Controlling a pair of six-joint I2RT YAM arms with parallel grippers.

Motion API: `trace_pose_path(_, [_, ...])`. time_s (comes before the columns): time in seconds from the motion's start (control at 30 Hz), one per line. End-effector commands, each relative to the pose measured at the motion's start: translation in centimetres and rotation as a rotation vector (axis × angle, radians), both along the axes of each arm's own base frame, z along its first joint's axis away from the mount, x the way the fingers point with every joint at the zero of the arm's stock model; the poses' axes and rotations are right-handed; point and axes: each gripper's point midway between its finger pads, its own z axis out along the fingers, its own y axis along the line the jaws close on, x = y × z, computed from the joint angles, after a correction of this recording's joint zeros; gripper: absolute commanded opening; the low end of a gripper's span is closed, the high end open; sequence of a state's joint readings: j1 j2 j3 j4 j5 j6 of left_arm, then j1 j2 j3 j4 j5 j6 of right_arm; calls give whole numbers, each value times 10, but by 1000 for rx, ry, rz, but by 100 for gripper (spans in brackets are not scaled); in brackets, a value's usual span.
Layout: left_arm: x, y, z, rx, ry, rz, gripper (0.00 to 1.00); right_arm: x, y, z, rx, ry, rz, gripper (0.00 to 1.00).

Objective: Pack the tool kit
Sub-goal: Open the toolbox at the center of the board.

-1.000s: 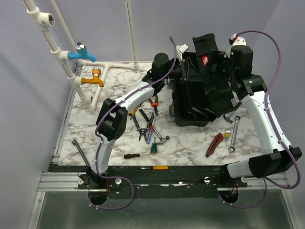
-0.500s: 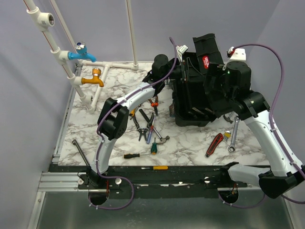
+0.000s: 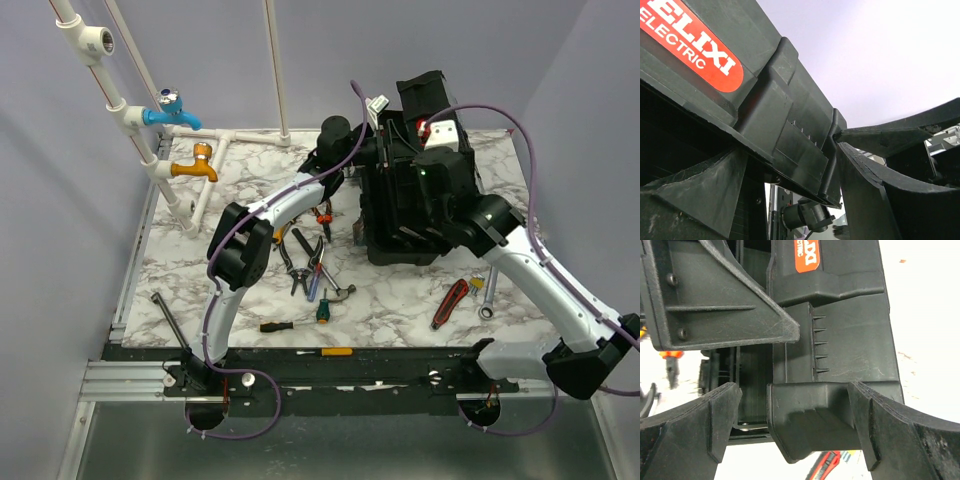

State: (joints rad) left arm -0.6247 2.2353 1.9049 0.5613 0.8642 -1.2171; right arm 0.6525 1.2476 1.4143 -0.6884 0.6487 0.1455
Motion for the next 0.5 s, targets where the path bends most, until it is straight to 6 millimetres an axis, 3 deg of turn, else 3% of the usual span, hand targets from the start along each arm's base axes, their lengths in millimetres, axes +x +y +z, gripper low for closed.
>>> trace_pose_path(0.0, [2,2,24,-58,-66,15,73,-17,-26,-30,-325,121,-142,100])
trace_pose_path(0.17, [4,6,26,-65,-70,16,73,-20,-26,-30,-532,99,-235,100])
trace_pose_path(0.33, [5,10,25,-72,-65,15,73,-20,-32,-11,-663,17,-336,100])
trace_pose_path(0.47, [6,16,26,-78,-66,15,73,-23,-41,-1,-926,-63,-460,100])
